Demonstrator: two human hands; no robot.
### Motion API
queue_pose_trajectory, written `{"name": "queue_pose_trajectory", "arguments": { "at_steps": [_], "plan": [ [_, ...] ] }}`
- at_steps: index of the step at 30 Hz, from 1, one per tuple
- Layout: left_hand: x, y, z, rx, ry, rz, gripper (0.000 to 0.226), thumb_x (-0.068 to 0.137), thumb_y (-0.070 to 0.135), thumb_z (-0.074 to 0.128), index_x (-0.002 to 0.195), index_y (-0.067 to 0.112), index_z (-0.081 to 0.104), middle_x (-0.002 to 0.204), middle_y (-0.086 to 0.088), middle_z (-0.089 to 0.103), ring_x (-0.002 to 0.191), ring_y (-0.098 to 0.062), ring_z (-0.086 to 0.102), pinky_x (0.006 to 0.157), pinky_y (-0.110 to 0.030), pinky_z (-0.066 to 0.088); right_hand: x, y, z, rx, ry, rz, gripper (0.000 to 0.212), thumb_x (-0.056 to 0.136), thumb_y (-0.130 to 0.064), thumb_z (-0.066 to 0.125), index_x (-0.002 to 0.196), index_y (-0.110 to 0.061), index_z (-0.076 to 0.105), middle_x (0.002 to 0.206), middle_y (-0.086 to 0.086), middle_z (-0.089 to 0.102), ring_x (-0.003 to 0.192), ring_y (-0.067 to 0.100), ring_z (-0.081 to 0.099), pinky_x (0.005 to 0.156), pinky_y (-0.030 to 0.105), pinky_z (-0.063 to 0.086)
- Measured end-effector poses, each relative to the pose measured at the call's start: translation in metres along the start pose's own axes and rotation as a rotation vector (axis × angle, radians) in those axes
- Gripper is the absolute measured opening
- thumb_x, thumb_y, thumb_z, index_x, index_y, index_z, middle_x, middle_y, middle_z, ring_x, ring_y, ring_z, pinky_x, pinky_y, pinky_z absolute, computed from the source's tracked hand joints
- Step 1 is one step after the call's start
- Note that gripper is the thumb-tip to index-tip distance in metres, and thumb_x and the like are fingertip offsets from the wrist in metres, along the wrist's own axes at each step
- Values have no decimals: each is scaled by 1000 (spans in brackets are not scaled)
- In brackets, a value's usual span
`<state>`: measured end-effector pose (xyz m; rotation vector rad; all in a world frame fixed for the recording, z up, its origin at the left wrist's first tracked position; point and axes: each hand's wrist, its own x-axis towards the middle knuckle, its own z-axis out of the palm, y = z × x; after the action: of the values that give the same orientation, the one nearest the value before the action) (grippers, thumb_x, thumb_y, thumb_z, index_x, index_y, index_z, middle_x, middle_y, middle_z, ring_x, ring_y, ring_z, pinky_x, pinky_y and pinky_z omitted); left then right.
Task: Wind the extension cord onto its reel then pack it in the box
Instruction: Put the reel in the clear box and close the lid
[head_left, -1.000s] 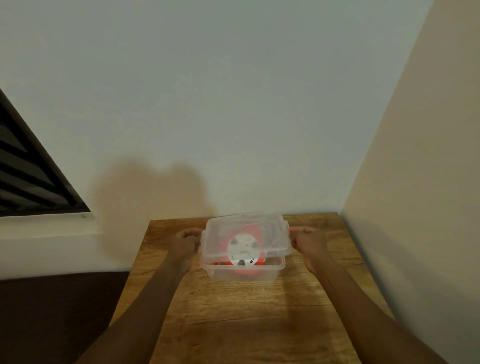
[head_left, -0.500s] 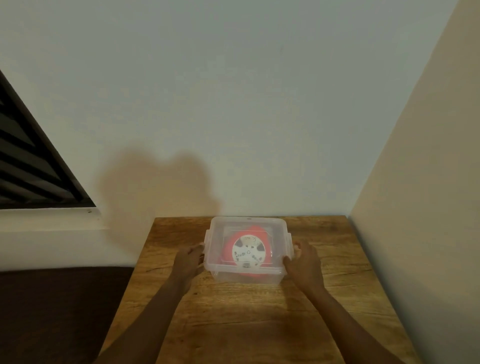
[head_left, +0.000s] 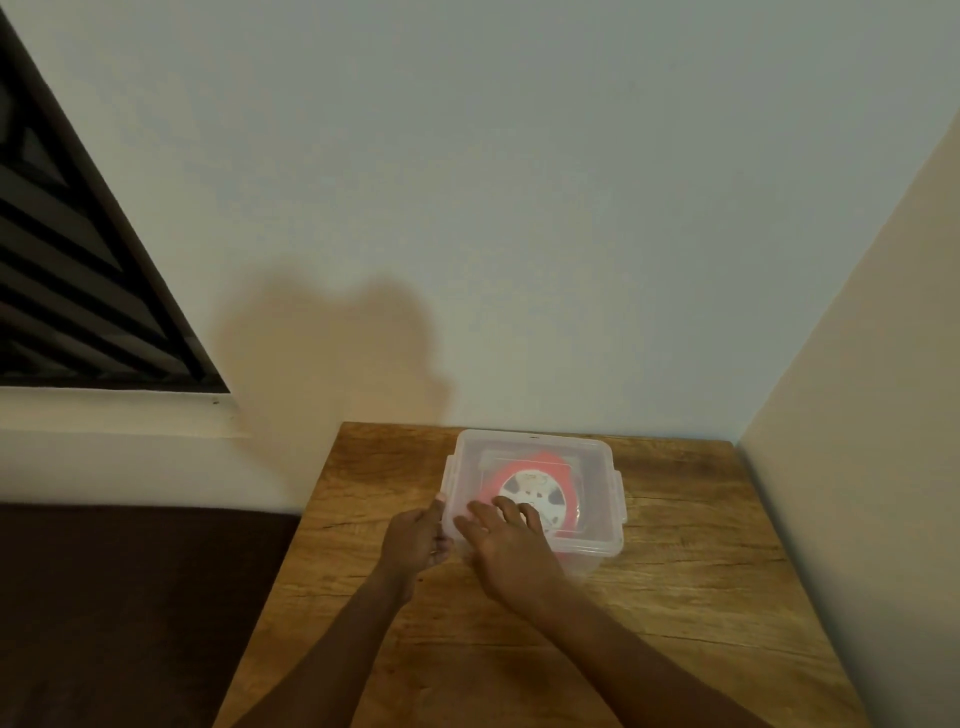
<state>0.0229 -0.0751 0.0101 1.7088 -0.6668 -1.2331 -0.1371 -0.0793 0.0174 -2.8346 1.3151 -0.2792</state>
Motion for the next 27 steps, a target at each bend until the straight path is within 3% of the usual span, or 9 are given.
{"name": "queue_pose_trajectory", "arguments": {
  "at_steps": [6, 11, 14, 17, 19, 21, 23, 25, 27],
  "plan": [
    [2, 1, 2, 8, 47, 45, 31, 106, 31, 58, 88, 8, 69, 71, -11, 66, 55, -18, 58, 49, -26, 51, 10, -5, 1, -106, -89, -11, 56, 87, -21, 67, 139, -15, 48, 135, 12, 54, 125, 38, 48, 106, 57, 37],
    [9, 0, 0, 102, 34, 68, 32, 107, 30, 54, 100, 3, 70, 74, -12, 67, 56, -18, 57, 53, -30, 51, 13, 3, -17, 218, -130, 135, 48, 94, -40, 54, 140, -27, 50, 145, -3, 49, 136, 23, 38, 116, 51, 23],
    [11, -1, -1, 139, 38, 74, 29, 106, 29, 55, 102, 4, 69, 76, -11, 68, 57, -17, 58, 52, -29, 51, -4, 39, -17, 348, 14, 379, 53, 92, -44, 56, 142, -29, 48, 148, -6, 47, 139, 20, 36, 117, 50, 22],
    [10, 2, 1, 236, 124, 118, 18, 103, 29, 61, 99, 12, 67, 92, -7, 71, 76, -22, 66, 68, -38, 60, -27, 80, -14, 399, 189, 668, 53, 91, -40, 60, 139, -21, 49, 146, 4, 48, 134, 28, 41, 109, 54, 36],
    [10, 13, 4, 380, 205, 226, 9, 97, 20, 68, 102, 13, 64, 100, -4, 67, 90, -24, 65, 75, -41, 59, -40, 93, -14, 392, 213, 779, 53, 89, -37, 64, 138, -19, 51, 145, 7, 47, 130, 32, 42, 104, 57, 40],
    [14, 28, 11, 596, 191, 391, 29, 90, 9, 72, 117, 17, 65, 115, -1, 66, 104, -22, 63, 80, -35, 57, -49, 97, -14, 394, 191, 818, 53, 89, -35, 64, 138, -18, 52, 148, 7, 44, 131, 33, 41, 104, 57, 39],
    [19, 45, 25, 815, 43, 576, 49, 89, 7, 70, 135, 21, 63, 138, -1, 64, 125, -24, 58, 100, -38, 54, -55, 96, -10, 403, 161, 800, 51, 94, -37, 58, 141, -18, 50, 152, 7, 41, 135, 32, 38, 106, 54, 38],
    [19, 63, 46, 1005, -162, 699, 57, 95, 14, 65, 150, 22, 53, 157, 0, 52, 146, -23, 45, 119, -39, 38, -59, 96, -6, 381, 132, 774, 49, 99, -39, 49, 143, -20, 47, 155, 5, 37, 137, 32, 38, 106, 53, 38],
    [21, 78, 70, 1160, -345, 755, 60, 102, 24, 58, 159, 22, 40, 167, 1, 37, 156, -21, 29, 127, -38, 24, -60, 95, -5, 352, 118, 753, 47, 101, -37, 43, 145, -21, 44, 157, 4, 35, 134, 33, 41, 103, 52, 43]
  ]
}}
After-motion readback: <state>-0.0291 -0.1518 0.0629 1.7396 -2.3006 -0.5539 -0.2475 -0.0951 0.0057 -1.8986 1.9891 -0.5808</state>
